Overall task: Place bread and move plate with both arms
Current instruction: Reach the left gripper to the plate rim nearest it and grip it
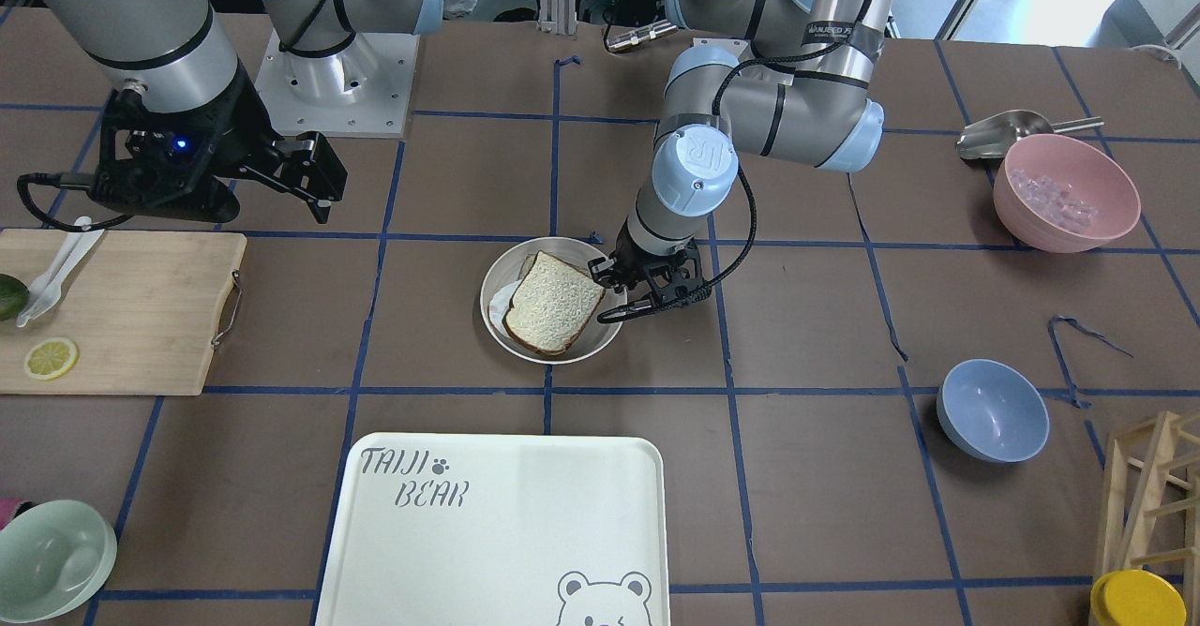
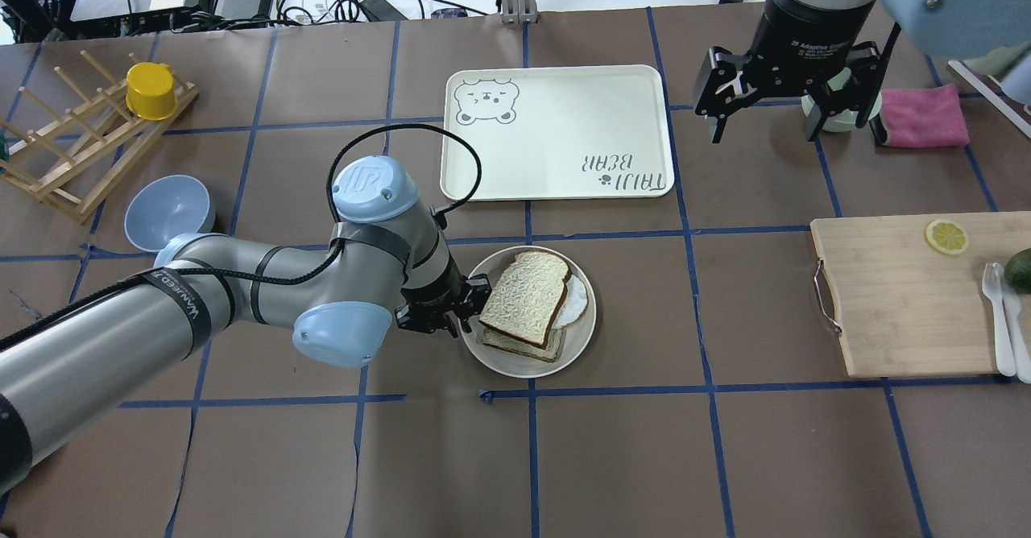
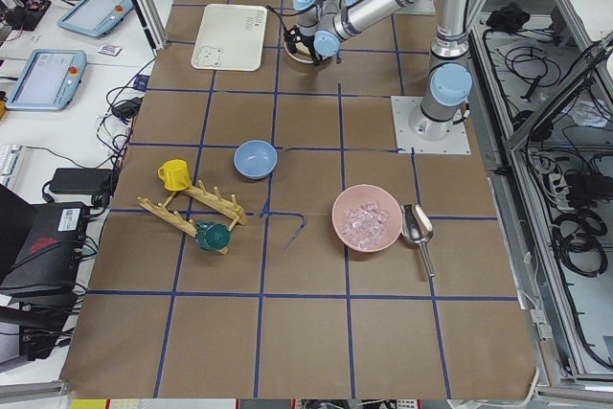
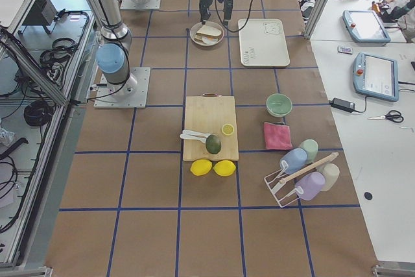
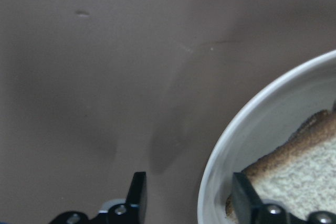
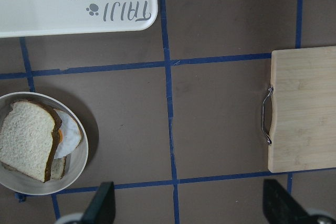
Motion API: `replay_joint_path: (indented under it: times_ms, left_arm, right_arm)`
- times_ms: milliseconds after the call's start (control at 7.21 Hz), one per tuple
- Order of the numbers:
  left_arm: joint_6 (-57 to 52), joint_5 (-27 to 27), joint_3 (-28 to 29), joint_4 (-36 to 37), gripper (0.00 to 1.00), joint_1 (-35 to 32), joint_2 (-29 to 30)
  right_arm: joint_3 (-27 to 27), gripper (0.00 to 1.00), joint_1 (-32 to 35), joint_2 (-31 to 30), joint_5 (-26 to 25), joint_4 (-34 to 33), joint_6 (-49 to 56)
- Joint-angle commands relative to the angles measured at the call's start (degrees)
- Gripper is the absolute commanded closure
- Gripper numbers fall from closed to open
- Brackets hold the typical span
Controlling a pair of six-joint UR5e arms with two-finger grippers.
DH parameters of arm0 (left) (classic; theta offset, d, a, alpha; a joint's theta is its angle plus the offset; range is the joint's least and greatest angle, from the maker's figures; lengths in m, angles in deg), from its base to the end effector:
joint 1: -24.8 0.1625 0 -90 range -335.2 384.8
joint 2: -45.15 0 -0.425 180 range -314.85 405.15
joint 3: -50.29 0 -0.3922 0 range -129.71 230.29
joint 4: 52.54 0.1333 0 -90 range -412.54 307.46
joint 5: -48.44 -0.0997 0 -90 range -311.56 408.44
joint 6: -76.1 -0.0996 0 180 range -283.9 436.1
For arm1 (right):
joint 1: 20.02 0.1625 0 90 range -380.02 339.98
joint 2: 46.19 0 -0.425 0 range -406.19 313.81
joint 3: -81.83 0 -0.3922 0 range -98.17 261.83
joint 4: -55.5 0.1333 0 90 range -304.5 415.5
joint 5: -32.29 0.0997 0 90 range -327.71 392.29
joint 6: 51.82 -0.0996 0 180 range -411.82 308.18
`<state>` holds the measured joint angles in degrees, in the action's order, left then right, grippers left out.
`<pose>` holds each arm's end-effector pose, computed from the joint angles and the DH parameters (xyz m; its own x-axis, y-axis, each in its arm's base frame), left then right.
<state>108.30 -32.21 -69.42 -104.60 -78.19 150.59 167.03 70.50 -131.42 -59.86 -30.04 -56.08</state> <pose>-0.2527 -0.4305 0.1841 -0.9363 -0.3443 0.0695 -0.3261 0.9256 0.1921 0.1343 -0.5181 0.4793 -0.9971 0.0621 0.0430 0.0652 0.9951 0.0742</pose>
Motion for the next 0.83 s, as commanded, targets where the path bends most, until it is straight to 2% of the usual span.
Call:
replay_joint_path:
  times_ms: [0, 139, 693]
  left_arm:
    - [0.0, 0.0, 0.0, -0.1, 0.91, 0.0, 0.1]
    - [-0.2, 0.0, 0.0, 0.0, 1.00, 0.0, -0.1]
    - [-0.4, 0.0, 0.5, 2.1, 1.00, 0.8, -2.3]
  right_arm:
    - [0.0, 0.00, 0.0, 0.0, -0.3, -0.5, 0.0]
    - [0.0, 0.00, 0.0, 0.1, -0.6, -0.6, 0.0]
    - [0.0, 0.00, 0.0, 0.1, -0.8, -0.4, -0.2]
